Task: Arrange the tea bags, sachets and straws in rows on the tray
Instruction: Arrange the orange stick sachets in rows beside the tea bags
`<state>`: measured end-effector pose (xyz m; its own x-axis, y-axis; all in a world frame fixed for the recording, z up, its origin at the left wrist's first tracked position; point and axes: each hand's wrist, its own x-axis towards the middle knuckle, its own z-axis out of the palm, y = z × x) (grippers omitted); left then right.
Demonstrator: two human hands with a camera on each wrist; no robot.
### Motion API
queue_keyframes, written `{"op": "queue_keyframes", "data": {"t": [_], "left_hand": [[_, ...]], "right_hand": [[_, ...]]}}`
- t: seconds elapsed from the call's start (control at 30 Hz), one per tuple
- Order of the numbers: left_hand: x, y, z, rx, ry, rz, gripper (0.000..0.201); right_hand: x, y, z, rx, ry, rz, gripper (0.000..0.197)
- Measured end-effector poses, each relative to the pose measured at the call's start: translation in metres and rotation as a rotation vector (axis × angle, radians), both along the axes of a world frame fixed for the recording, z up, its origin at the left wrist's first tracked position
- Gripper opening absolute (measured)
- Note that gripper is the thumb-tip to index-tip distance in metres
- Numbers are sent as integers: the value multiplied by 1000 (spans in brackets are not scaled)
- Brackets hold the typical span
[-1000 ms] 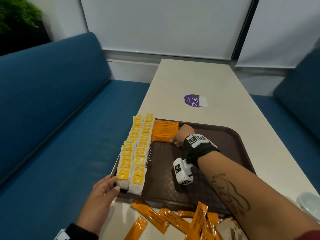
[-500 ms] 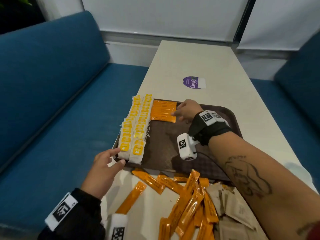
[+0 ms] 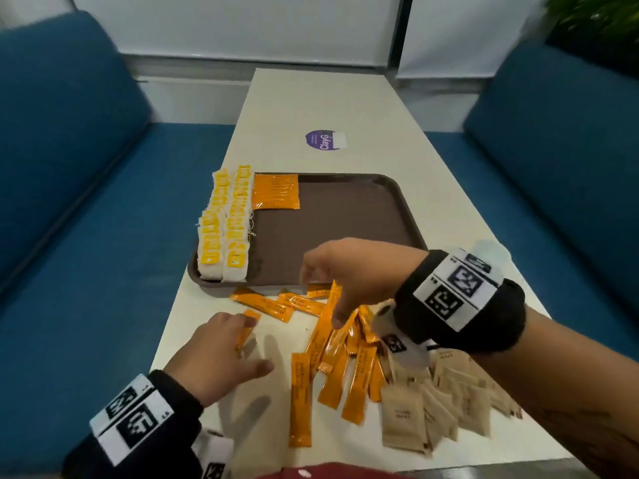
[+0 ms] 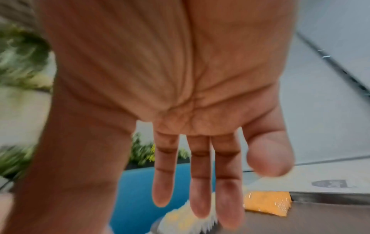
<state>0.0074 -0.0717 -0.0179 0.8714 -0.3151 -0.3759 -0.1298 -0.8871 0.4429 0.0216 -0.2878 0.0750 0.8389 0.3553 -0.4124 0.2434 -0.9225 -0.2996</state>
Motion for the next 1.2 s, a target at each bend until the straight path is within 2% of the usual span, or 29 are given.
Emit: {"op": "queue_keyframes", "data": {"t": [0.13, 0.23, 0.3, 0.37, 0.5, 0.63, 0.73, 1.03, 1.2], "left_hand": [[-15, -4, -7, 149, -6, -41, 104], [-26, -13, -8, 201, -9, -56, 118], [-32, -21, -8, 247, -13, -63, 123], [-35, -29, -10, 295, -39, -81, 122], [-31, -44, -13, 311, -82, -82, 111], [-22, -54, -11, 308, -87, -68, 91], [-14, -56, -13, 268, -55, -15, 81], [-1, -45, -17, 93, 55, 115, 70], [3, -43, -19, 26, 82, 163, 64]], "right_hand": [[-20, 10, -29, -402, -3, 341, 106], [-23, 12, -49, -532, -27, 422, 116], [-25, 13, -59, -557, -56, 423, 113], [-28, 15, -66, -556, -101, 412, 101], [-24, 20, -70, -539, -137, 389, 90], [-14, 27, -68, -499, -117, 354, 81], [-8, 32, -70, -485, -100, 348, 75], [4, 34, -78, -423, -53, 369, 52], [6, 35, -79, -399, -46, 366, 48]]}}
